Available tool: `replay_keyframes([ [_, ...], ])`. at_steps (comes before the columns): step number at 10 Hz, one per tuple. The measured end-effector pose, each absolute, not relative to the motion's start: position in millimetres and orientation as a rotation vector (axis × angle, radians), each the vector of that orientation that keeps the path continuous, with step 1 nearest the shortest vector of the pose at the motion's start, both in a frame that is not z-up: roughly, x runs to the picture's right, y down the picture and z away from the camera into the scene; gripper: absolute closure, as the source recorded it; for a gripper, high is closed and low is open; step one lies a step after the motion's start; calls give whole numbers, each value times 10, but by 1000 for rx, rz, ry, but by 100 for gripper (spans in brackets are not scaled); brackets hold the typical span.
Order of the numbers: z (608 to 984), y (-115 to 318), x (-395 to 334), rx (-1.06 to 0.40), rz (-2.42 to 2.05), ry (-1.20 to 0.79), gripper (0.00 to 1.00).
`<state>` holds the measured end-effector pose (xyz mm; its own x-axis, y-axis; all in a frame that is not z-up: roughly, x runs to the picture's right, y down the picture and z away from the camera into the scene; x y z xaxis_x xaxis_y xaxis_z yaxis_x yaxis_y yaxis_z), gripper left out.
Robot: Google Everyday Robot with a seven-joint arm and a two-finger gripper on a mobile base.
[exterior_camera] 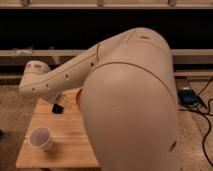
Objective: Drag the ceramic bowl in a circle
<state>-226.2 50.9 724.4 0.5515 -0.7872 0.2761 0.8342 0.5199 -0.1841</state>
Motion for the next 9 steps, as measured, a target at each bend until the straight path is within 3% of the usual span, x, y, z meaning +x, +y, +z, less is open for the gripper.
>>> replay_keyframes([
  [5, 7968, 230, -1324, -468, -823, -101, 20],
  [9, 8349, 640, -723, -567, -631, -88, 20],
])
